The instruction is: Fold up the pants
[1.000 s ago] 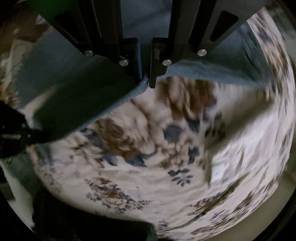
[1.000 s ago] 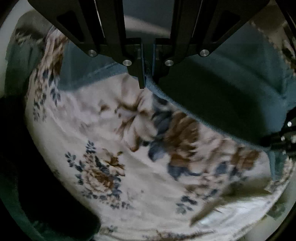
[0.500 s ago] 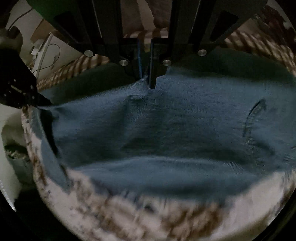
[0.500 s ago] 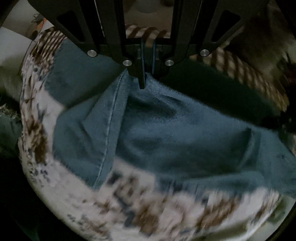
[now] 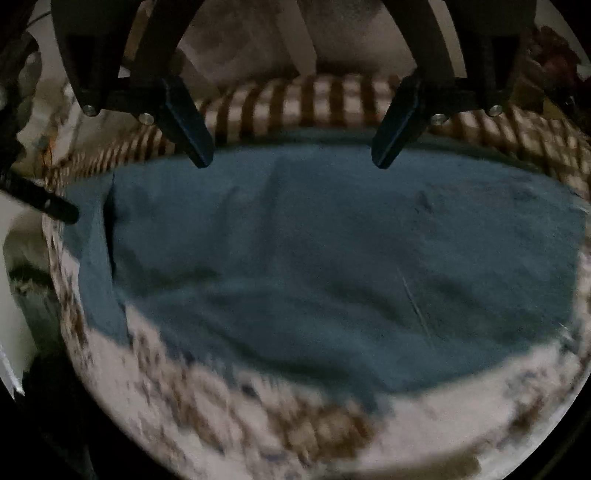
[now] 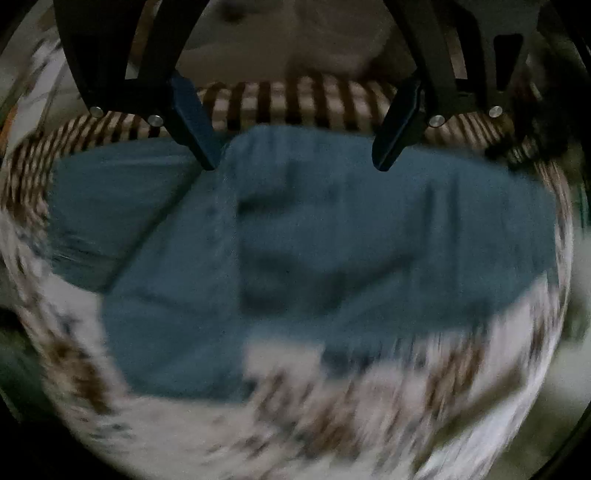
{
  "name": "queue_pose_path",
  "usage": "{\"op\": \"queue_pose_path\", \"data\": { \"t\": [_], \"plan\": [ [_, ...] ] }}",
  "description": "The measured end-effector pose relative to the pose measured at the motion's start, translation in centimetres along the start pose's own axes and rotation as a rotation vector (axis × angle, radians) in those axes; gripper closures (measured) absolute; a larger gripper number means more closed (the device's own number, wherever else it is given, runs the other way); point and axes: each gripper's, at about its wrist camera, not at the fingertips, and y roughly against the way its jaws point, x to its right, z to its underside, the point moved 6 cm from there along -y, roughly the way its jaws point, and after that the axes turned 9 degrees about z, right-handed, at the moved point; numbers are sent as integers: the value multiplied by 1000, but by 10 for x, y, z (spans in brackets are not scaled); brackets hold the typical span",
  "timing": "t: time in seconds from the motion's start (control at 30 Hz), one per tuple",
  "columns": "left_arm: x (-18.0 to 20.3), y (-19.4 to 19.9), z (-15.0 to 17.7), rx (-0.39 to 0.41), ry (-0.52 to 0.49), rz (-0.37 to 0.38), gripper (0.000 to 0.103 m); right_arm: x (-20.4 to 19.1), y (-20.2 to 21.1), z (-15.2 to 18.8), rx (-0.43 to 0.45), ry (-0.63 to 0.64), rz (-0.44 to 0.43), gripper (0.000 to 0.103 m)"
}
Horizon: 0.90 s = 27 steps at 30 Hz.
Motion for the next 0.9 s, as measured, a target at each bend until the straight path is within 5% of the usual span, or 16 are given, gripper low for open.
{"op": "queue_pose_path", "data": {
  "t": [0.17, 0.3, 0.37, 0.43, 0.5, 0.6, 0.7, 0.8, 0.9],
  "plan": [
    [-2, -5, -40, 144, -43, -197, 13, 17, -27, -67, 54, -86, 112, 17],
    [11, -43, -59, 125, 4, -189, 13, 25, -90, -122, -13, -59, 205, 18],
    [26, -54, -59, 126, -4, -210, 13, 34, -104, -128, -32, -49, 240, 34],
    [38, -54, -50, 114, -6, -210, 13, 59, -88, -116, 23, -161, 201, 78],
    [52, -57, -46, 103, -10, -200, 13, 99, -65, -94, 58, -327, 176, 92],
    [74, -62, -37, 84, -31, -181, 13, 162, -39, -50, 84, -567, 135, 92],
    [93, -74, -33, 63, -34, -170, 13, 213, -51, 5, -21, -770, 36, 90],
    [109, -84, -27, 36, -45, -162, 13, 235, -78, 46, -112, -921, -105, 75],
    [120, -90, -23, 13, -71, -171, 13, 250, -86, 70, -72, -1048, -226, 65]
  ]
}}
